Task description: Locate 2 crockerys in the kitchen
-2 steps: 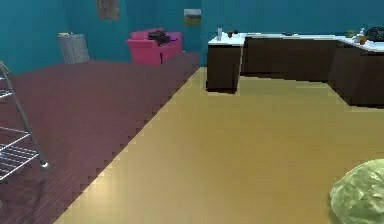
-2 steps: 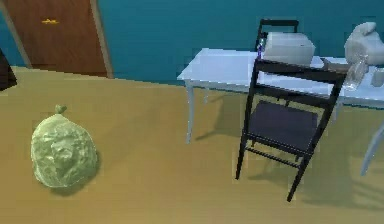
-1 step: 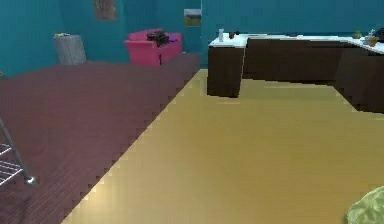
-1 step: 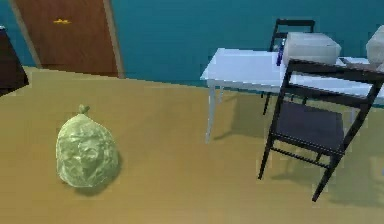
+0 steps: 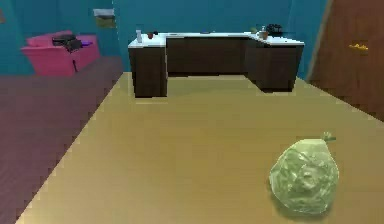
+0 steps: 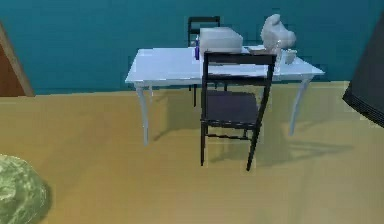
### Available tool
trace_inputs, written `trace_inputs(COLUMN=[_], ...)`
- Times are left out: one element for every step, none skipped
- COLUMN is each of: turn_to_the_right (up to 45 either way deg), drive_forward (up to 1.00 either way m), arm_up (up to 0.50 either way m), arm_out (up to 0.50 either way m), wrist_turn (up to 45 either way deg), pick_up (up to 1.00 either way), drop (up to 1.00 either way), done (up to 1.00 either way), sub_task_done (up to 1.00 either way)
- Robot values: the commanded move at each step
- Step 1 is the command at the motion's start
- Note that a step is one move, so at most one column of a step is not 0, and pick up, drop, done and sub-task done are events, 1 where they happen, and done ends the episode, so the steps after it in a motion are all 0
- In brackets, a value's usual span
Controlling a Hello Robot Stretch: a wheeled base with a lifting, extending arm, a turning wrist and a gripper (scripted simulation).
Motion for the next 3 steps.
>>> trace_inputs(turn_to_the_right=[0.0,0.0,39.0], drive_forward=[1.00,0.65,0.00], arm_up=[0.00,0.00,0.00], arm_out=[0.00,0.00,0.00], wrist_turn=[0.0,0.0,0.0], pick_up=[0.00,0.00,0.00], drop=[0.00,0.00,0.00], done=[0.00,0.00,0.00], sub_task_done=[0.00,0.00,0.00])
